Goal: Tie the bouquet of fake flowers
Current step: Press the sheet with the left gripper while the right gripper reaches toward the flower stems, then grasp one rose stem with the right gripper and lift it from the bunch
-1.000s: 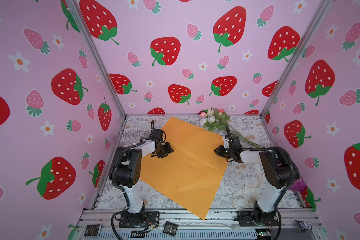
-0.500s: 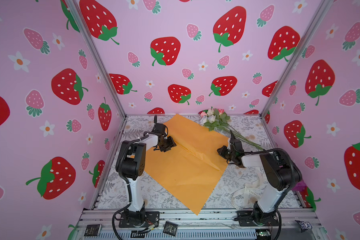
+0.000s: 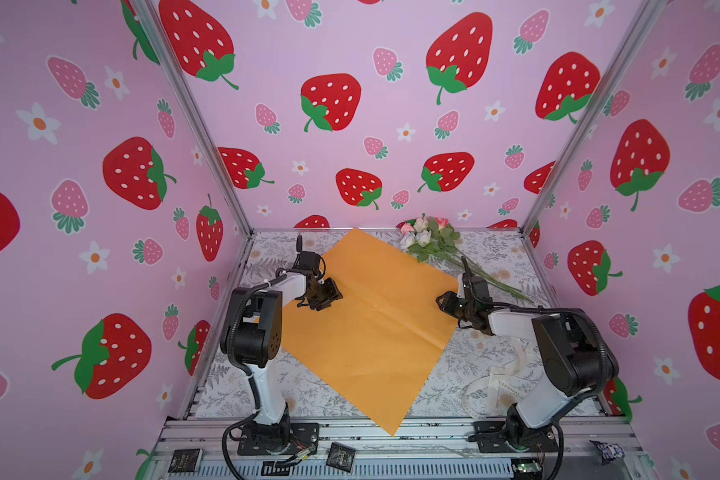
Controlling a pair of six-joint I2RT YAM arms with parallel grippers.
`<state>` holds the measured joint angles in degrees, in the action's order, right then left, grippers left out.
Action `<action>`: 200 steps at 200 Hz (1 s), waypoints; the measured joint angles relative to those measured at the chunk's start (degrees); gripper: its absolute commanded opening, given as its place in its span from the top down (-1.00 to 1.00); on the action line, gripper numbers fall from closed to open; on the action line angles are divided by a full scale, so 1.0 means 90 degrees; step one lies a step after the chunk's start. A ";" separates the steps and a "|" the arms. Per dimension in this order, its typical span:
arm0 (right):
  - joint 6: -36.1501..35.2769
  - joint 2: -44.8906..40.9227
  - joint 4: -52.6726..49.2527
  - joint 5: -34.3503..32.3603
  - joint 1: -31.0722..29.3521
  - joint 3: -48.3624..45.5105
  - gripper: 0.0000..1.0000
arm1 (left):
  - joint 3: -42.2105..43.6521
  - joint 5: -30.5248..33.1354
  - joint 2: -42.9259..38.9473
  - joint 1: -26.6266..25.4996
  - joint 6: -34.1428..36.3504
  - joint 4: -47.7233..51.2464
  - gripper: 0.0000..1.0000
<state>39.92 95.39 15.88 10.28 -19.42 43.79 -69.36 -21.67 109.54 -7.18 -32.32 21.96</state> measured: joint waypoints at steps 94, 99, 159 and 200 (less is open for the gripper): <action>-0.5139 0.1831 -0.2195 -0.0568 0.1411 0.3915 0.28 | 0.0585 -0.0702 -0.1889 -0.0330 -0.0022 -0.0491 -0.15; -0.5323 0.2016 -0.2319 -0.0549 0.1418 0.4073 0.31 | 0.0663 -0.0736 -0.1960 -0.0350 -0.0036 -0.0520 -0.16; -0.6407 0.3291 -0.3247 -0.0403 0.1452 0.5345 0.37 | 0.1307 -0.0884 -0.2630 -0.0542 -0.0197 -0.0571 -0.17; -0.6781 0.3723 -0.3776 -0.0024 0.1467 0.6132 0.43 | 0.1416 -0.0882 -0.2793 -0.0556 -0.0228 -0.0556 -0.17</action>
<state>-21.10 128.90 -18.11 10.07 -6.22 98.98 -56.62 -29.61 84.40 -12.19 -34.37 16.95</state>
